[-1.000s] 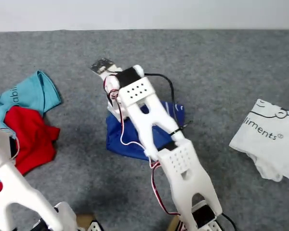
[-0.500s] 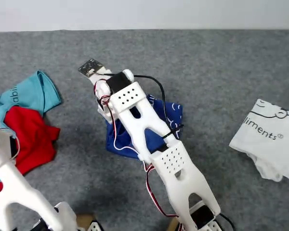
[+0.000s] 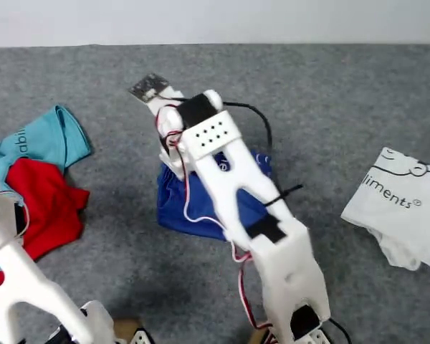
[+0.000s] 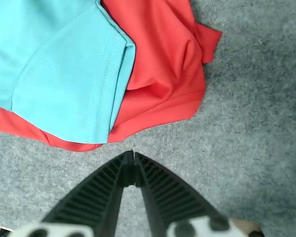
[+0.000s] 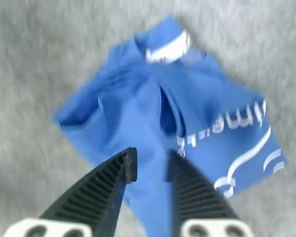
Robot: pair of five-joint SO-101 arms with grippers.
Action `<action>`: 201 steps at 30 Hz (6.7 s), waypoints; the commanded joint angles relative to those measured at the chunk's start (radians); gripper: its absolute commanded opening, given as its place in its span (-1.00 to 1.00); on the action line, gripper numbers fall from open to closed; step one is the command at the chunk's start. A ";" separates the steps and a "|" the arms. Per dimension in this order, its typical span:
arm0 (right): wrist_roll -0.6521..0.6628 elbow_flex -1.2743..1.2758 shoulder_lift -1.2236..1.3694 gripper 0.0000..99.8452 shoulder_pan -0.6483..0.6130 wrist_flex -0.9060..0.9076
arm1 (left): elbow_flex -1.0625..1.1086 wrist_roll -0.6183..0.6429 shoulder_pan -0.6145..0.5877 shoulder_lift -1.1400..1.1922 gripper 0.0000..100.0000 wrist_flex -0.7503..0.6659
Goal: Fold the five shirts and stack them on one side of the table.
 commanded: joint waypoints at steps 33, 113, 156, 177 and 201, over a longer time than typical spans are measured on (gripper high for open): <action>0.040 0.654 -0.302 -0.98 0.067 0.036 | -0.004 0.002 0.006 -0.026 -0.99 -0.002; 0.160 -0.895 0.750 -0.98 0.012 -0.130 | 0.045 0.002 0.008 -0.028 -0.99 -0.060; -0.052 -0.110 0.035 -0.98 0.481 0.044 | 0.007 0.161 0.956 0.477 -0.98 -0.267; -0.052 0.192 -0.343 -0.98 0.558 0.041 | 0.008 0.020 0.847 0.591 -0.98 -0.150; -0.092 0.192 -0.344 -0.98 0.552 0.044 | 0.024 0.018 0.968 0.772 -0.99 -0.358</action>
